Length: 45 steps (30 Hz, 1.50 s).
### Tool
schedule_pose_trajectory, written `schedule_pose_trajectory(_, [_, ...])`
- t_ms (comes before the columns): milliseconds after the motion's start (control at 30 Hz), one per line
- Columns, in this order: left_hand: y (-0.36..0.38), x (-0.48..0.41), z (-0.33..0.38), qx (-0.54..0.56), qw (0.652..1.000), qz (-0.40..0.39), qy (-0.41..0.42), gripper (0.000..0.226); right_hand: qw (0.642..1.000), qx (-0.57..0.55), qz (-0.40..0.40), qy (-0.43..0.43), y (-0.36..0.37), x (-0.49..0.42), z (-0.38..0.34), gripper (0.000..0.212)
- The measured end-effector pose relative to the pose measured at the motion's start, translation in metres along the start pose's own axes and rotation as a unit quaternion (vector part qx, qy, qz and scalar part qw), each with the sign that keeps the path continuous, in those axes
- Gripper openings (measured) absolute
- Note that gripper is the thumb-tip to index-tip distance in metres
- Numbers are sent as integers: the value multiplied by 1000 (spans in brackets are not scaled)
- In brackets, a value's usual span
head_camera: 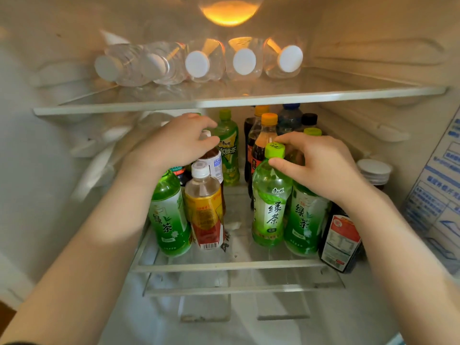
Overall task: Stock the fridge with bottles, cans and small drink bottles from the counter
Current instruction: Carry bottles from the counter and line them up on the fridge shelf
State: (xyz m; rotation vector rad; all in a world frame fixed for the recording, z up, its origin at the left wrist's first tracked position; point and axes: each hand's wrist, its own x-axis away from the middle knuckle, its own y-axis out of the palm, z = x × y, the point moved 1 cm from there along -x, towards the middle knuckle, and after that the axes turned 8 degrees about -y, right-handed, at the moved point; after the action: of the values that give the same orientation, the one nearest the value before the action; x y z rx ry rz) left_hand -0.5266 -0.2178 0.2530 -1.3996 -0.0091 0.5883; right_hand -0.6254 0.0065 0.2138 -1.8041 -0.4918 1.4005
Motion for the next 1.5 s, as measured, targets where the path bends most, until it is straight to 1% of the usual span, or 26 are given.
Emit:
schedule_pose_trajectory(67, [4, 10, 1, 18, 999, 16, 23, 43, 1000, 18, 12, -6, 1, 1, -2, 47])
schedule_pose_trajectory(167, [10, 25, 4, 26, 996, 62, 51, 41, 999, 35, 33, -22, 2, 3, -5, 44])
schedule_pose_trajectory(300, [20, 44, 17, 62, 990, 92, 91, 41, 998, -9, 56, -16, 2, 6, -5, 38])
schedule_pose_trajectory(367, [26, 49, 24, 88, 984, 108, 110, 37, 996, -31, 77, -11, 1, 8, -5, 34])
schedule_pose_trajectory(500, [36, 54, 39, 127, 977, 105, 132, 35, 993, -40, 107, 1, -4, 16, -11, 31])
schedule_pose_trajectory(533, [39, 54, 42, 136, 977, 100, 133, 36, 991, -46, 123, 4, -8, 20, -13, 30])
schedule_pose_trajectory(600, [44, 54, 49, 150, 976, 91, 132, 40, 983, -44, 180, 6, -17, 30, -17, 27])
schedule_pose_trajectory(700, [53, 53, 58, 178, 974, 74, 121, 47, 960, 18, 278, 22, -29, 50, -18, 23])
schedule_pose_trajectory(767, [59, 52, 64, 199, 971, 56, 116, 53, 947, 60, 313, 50, -30, 65, -18, 20])
schedule_pose_trajectory(800, [62, 51, 67, 210, 970, 43, 113, 58, 943, 74, 318, 65, -29, 71, -18, 19])
schedule_pose_trajectory(833, [65, 51, 70, 220, 969, 28, 109, 62, 942, 84, 314, 85, -26, 77, -17, 20])
schedule_pose_trajectory(900, [69, 49, 76, 234, 967, 12, 101, 69, 946, 103, 274, 140, -21, 84, -15, 28])
schedule_pose_trajectory(1000, [75, 46, 83, 239, 967, 23, 91, 75, 953, 96, 178, 226, -15, 88, -16, 45])
schedule_pose_trajectory(1067, [77, 44, 87, 237, 967, 32, 87, 79, 953, 101, 147, 245, -13, 89, -18, 48])
schedule_pose_trajectory(1167, [79, 44, 90, 229, 969, 33, 88, 82, 952, 113, 150, 242, -14, 91, -22, 43])
schedule_pose_trajectory(1267, [79, 46, 89, 233, 968, 32, 91, 78, 951, 110, 161, 242, -18, 96, -23, 40])
schedule_pose_trajectory(1367, [76, 49, 84, 236, 966, 36, 97, 74, 954, 71, 195, 217, -23, 103, -24, 38])
schedule_pose_trajectory(1500, [69, 55, 72, 224, 970, 24, 96, 77, 949, 12, 235, 211, -27, 113, -30, 38])
